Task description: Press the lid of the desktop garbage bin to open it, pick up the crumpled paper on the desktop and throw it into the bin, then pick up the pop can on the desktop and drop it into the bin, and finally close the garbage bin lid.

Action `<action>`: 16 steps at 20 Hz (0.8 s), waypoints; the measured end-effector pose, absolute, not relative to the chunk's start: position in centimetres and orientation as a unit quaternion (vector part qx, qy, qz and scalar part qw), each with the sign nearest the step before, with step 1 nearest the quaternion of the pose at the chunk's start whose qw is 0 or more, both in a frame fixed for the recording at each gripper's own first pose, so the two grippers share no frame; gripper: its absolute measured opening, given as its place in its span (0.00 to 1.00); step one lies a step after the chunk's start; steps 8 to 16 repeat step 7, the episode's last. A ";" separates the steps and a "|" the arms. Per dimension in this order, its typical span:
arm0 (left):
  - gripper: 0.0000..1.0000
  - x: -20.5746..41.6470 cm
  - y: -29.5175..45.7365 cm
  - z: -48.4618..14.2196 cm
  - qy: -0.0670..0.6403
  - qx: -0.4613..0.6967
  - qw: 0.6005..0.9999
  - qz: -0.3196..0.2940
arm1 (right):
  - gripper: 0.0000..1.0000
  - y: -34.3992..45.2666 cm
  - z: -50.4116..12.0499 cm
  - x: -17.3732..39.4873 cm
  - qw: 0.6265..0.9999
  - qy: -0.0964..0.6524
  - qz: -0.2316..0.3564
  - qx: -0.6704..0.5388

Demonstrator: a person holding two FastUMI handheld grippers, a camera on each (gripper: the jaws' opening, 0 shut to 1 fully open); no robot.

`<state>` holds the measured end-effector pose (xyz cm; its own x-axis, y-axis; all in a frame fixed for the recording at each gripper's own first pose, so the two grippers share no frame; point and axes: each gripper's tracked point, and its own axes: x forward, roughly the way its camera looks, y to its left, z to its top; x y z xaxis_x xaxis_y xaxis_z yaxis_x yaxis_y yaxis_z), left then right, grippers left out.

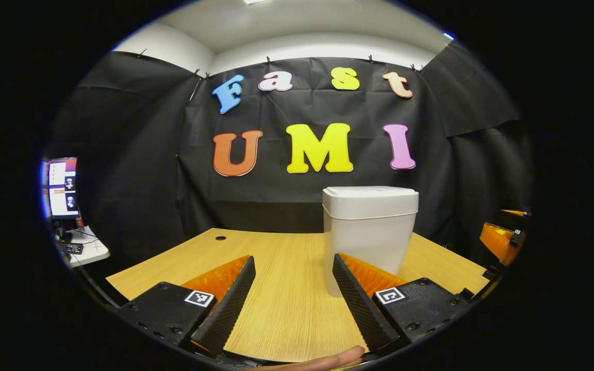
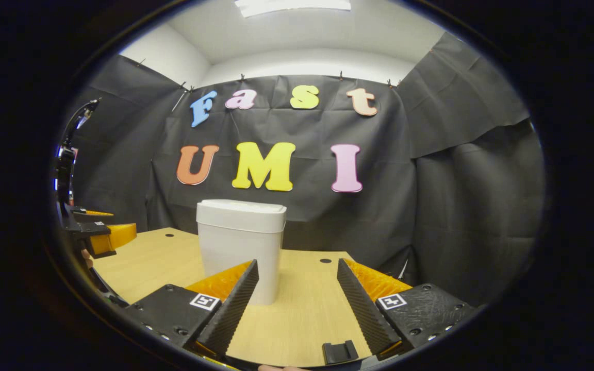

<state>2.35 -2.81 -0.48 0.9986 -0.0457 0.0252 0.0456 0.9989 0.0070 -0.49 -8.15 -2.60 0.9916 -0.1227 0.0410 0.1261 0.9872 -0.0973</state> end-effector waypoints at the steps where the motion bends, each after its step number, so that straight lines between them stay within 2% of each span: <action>1: 0.98 2.3 -2.9 -0.5 -0.012 0.004 1.000 -0.023 | 0.95 -8.1 -2.9 -0.4 0.997 -0.015 -0.062 -0.050; 16: 0.97 2.4 -3.2 -0.7 -0.010 0.006 1.000 -0.024 | 0.94 -8.1 -3.3 -0.4 0.997 -0.010 -0.062 -0.048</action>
